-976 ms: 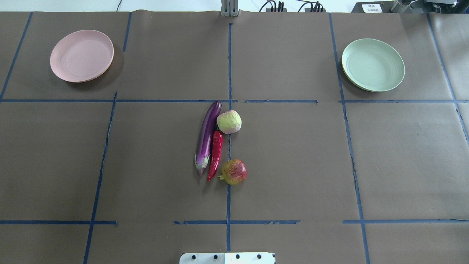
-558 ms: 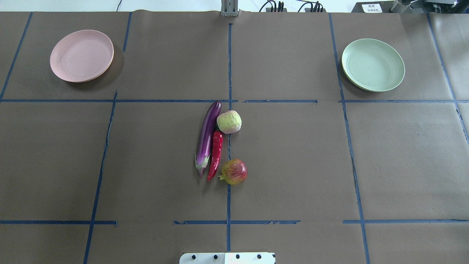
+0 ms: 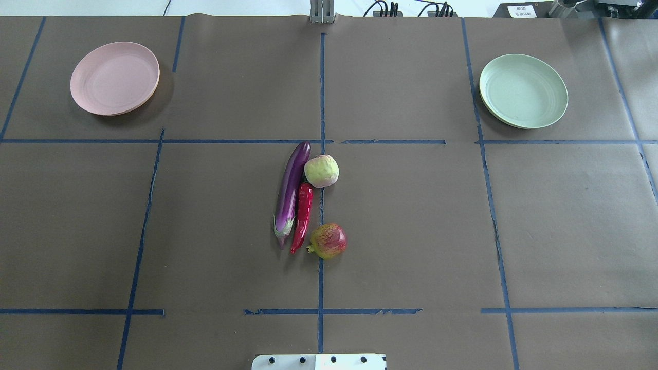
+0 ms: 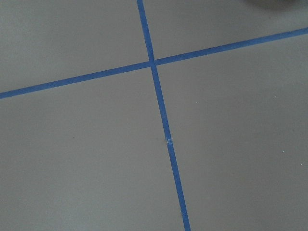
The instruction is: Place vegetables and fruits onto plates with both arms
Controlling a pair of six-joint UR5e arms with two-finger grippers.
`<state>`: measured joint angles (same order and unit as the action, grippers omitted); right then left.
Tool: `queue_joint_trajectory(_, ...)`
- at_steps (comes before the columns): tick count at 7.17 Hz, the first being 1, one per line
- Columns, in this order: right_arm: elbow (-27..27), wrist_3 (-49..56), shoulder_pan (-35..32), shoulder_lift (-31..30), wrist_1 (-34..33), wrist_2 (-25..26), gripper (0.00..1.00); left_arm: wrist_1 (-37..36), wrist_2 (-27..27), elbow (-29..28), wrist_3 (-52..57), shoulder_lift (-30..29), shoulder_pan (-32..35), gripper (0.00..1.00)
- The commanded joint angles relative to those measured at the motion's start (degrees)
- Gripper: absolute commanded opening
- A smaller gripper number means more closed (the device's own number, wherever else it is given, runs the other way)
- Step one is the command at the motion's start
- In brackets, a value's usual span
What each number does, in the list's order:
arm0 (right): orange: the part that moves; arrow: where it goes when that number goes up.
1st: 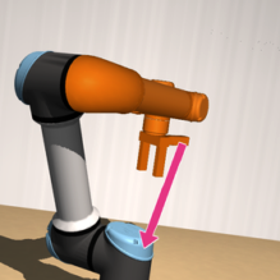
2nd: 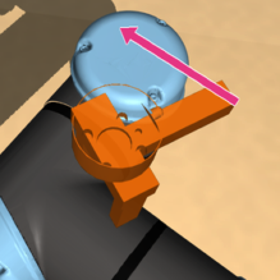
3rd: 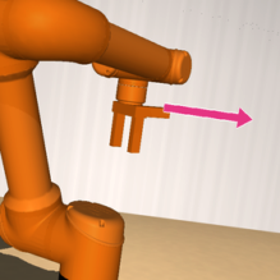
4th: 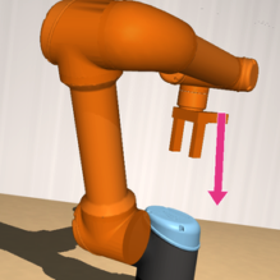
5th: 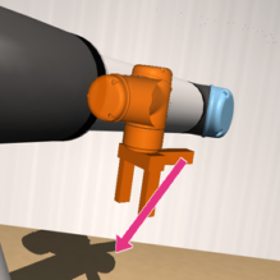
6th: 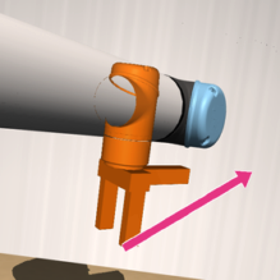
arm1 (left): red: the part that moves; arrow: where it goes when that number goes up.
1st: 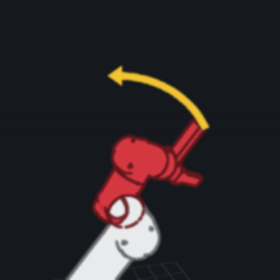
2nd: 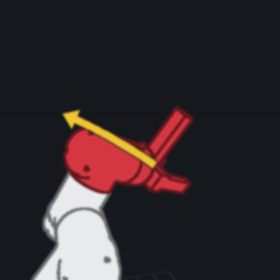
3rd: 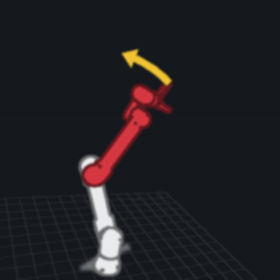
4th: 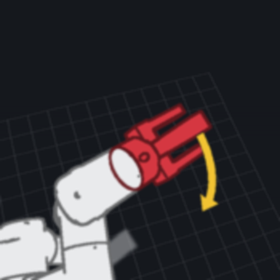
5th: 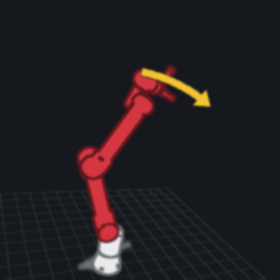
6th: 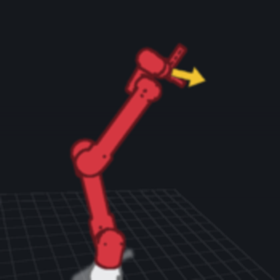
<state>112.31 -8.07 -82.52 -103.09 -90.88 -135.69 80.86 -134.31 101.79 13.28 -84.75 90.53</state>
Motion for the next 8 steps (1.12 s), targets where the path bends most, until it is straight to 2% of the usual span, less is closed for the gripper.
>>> queue_joint_trajectory(1,-0.42,-0.11,0.08,0.0,0.0,-0.1,1.0,0.0,0.02,-0.8,0.0,0.29,-0.01,1.0)
queue_joint_trajectory(4,-0.25,-1.68,0.68,0.0,3.24,-0.63,1.0,0.09,-0.25,0.59,0.08,0.46,-0.01,1.0)
queue_joint_trajectory(5,0.02,-5.34,3.13,0.43,3.95,-0.72,1.0,0.09,-0.25,0.43,0.08,0.46,-0.01,1.0)
queue_joint_trajectory(6,0.37,-11.12,6.98,0.44,8.48,-0.54,1.0,0.09,-0.33,0.6,0.17,0.55,-0.01,1.0)
queue_joint_trajectory(8,0.72,-31.72,16.89,1.66,20.76,-0.02,1.0,0.09,-0.51,0.78,0.17,0.55,-0.01,1.0)
